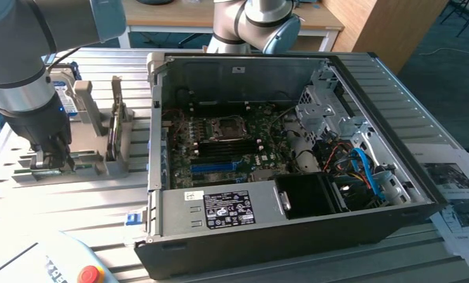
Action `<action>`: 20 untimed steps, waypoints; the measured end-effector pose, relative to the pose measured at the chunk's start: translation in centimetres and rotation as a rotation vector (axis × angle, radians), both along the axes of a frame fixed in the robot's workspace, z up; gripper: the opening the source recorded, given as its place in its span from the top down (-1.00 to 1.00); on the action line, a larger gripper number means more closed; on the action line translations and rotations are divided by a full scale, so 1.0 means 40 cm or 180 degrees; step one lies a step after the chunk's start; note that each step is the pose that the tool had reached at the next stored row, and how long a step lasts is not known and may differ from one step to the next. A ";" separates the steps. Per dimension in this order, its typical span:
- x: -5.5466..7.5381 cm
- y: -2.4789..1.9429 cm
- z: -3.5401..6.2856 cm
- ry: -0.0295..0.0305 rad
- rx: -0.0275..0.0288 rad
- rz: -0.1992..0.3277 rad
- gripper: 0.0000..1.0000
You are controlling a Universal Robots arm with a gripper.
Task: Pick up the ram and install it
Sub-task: 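Pick up the ram and move it above insertion slot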
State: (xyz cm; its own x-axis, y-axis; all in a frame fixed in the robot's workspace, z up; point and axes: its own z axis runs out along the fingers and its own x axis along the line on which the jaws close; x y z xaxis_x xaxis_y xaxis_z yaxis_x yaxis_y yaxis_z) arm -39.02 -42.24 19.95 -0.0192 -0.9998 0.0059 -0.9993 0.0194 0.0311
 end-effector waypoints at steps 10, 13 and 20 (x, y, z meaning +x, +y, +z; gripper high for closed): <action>0.000 0.000 0.010 0.0001 0.0000 0.0000 0.76; 0.000 0.000 0.010 0.0001 0.0000 0.0001 0.76; 0.000 0.000 0.010 0.0001 -0.0001 0.0049 0.76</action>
State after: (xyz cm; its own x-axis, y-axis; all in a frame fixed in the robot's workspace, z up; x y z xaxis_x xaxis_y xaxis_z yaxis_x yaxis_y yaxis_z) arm -39.03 -42.24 20.33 -0.0040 -1.0000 0.0061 -0.9995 0.0042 0.0313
